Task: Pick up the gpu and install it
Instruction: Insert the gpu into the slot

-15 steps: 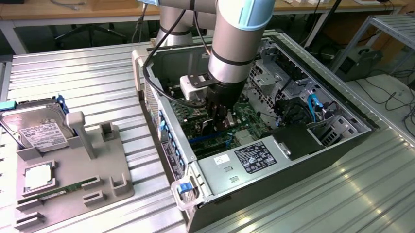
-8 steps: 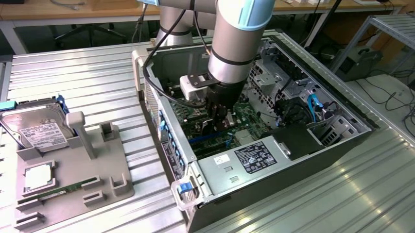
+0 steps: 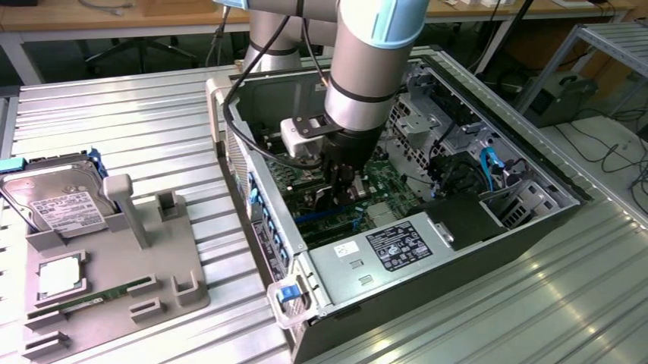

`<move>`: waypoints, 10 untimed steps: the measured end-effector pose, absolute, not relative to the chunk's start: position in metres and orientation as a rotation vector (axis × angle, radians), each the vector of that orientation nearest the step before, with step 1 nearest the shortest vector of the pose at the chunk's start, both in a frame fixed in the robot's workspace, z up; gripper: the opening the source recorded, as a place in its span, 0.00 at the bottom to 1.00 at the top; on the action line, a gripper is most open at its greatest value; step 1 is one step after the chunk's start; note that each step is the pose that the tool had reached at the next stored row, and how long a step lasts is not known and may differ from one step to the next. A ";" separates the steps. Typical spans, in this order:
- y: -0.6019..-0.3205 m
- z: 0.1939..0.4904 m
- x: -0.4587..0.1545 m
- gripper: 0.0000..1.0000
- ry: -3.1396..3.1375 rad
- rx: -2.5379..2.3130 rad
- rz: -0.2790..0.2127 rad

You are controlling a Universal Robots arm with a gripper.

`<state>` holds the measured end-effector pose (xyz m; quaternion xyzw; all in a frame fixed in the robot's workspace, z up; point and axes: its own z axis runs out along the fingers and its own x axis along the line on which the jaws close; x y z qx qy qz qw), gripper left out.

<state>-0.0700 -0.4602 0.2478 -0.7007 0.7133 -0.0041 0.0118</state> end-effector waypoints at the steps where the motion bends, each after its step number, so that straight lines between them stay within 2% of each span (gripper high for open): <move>1: -0.460 0.247 -0.070 0.27 2.224 -2.185 -0.013; 10: -0.460 0.244 -0.070 0.27 2.226 -2.186 -0.011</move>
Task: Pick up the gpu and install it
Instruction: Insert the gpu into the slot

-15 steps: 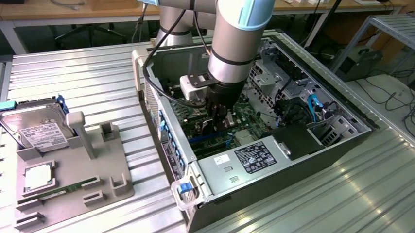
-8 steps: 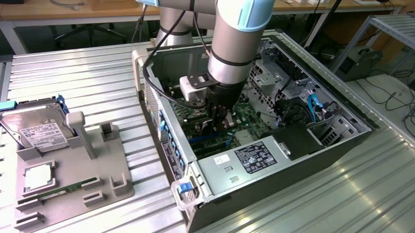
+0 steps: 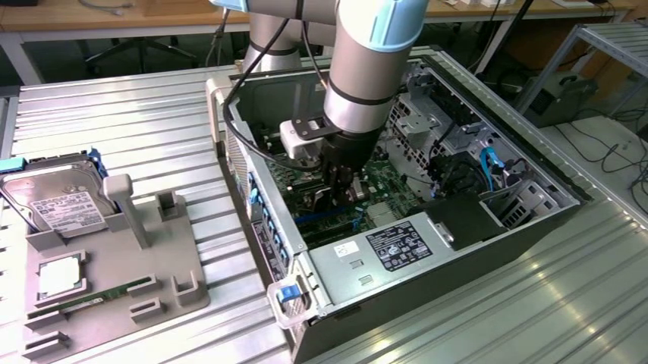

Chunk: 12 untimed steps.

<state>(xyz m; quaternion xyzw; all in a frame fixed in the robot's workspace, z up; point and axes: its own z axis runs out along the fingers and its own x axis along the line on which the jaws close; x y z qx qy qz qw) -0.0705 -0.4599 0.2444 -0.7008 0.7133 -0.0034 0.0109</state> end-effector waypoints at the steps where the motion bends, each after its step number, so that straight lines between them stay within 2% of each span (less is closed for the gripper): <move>1: -0.460 0.244 -0.070 0.27 2.226 -2.186 -0.011; 12: -0.460 0.239 -0.070 0.27 2.227 -2.187 -0.008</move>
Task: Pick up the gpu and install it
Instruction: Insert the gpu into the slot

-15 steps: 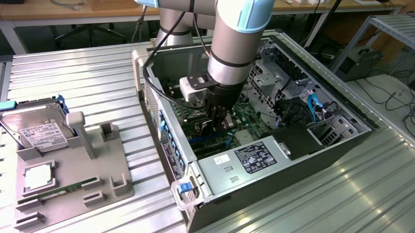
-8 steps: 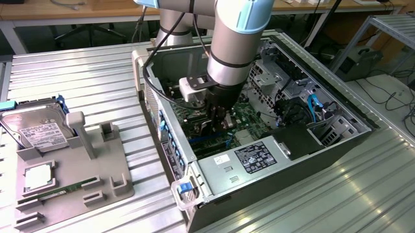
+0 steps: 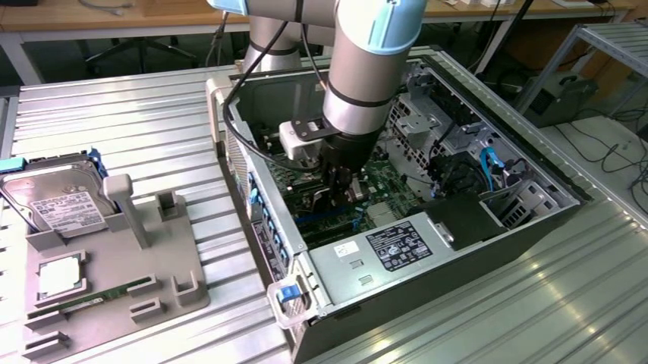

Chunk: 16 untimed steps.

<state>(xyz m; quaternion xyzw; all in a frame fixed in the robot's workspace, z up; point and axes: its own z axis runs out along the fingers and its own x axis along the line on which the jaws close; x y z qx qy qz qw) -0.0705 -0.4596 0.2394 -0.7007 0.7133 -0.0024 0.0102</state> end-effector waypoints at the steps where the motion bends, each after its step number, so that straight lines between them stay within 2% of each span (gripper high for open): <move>1: -0.460 0.240 -0.070 0.27 2.226 -2.186 -0.007; 16: -0.457 0.244 -0.070 0.27 2.218 -2.196 -0.008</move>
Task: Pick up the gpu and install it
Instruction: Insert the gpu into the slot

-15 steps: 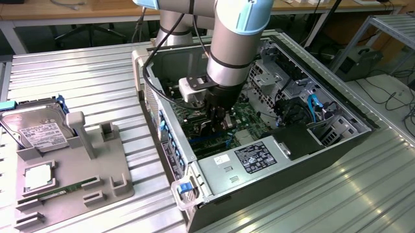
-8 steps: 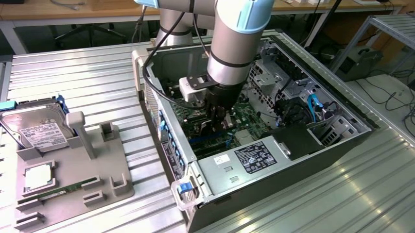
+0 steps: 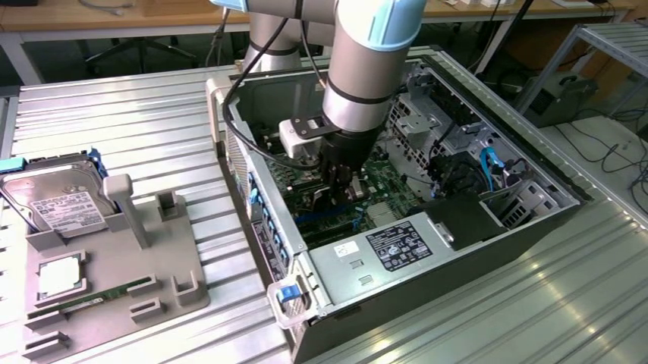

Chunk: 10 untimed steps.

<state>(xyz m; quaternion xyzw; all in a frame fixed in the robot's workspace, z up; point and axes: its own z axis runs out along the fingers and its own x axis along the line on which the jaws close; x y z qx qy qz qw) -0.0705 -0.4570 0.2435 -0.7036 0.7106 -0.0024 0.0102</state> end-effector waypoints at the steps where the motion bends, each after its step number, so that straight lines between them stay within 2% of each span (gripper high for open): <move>1: -0.457 0.243 -0.070 0.27 2.218 -2.196 -0.007; 10: -0.457 0.234 -0.070 0.27 2.218 -2.197 -0.006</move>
